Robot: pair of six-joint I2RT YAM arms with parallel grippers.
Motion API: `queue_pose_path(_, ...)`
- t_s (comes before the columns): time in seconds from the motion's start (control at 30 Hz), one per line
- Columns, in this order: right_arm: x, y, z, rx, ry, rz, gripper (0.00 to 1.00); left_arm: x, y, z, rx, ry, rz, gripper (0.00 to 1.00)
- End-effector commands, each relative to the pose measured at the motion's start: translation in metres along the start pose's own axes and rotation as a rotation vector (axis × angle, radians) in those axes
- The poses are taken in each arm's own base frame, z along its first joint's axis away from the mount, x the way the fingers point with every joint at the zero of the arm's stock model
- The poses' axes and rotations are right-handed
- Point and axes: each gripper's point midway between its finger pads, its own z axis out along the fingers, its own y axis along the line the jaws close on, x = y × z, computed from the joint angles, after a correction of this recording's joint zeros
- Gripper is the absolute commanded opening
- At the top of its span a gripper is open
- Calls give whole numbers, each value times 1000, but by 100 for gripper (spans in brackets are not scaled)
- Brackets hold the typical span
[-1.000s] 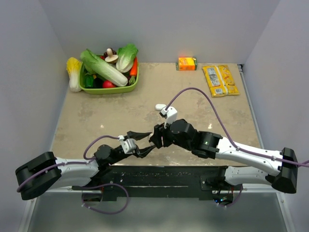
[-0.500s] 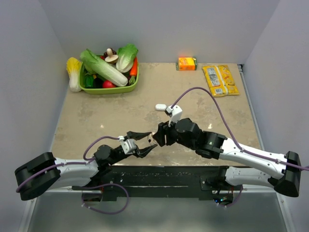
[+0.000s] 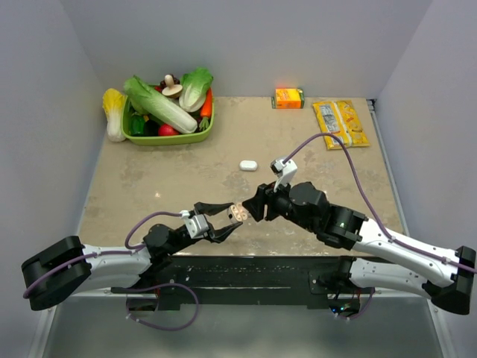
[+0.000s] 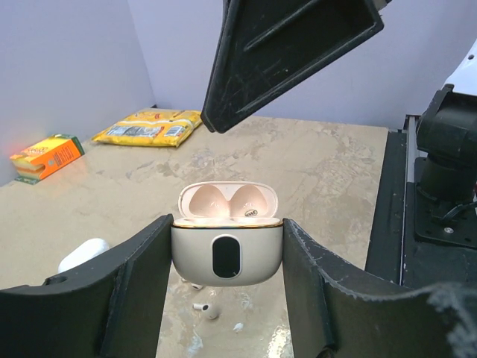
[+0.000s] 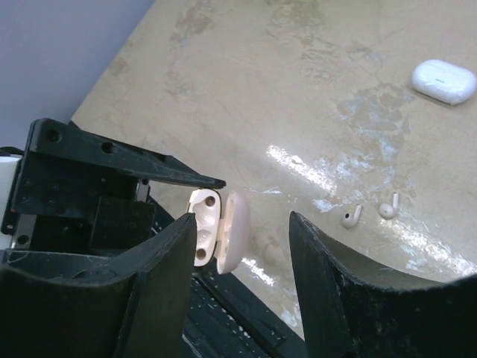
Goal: Insert the wireless bluetooth earbuds into the charging case
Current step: Open the charging case, then adjust the charging case.
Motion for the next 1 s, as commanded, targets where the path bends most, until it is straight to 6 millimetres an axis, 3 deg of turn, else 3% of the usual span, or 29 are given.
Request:
queue_pose_path(0.0,-10,18,8,-82,-11,53,55,-103,10,-8,-48,-414,70,0)
queue_pose_path(0.13,-7,9,19,-122,16,133,54,-105,11,-9,-55,-422,75,0)
queue_pose_path(0.53,7,20,27,-229,74,202,51,-105,11,-10,-61,-424,79,0)
queue_pose_path(0.97,26,13,34,-204,125,214,43,-105,14,-12,-79,-427,83,0)
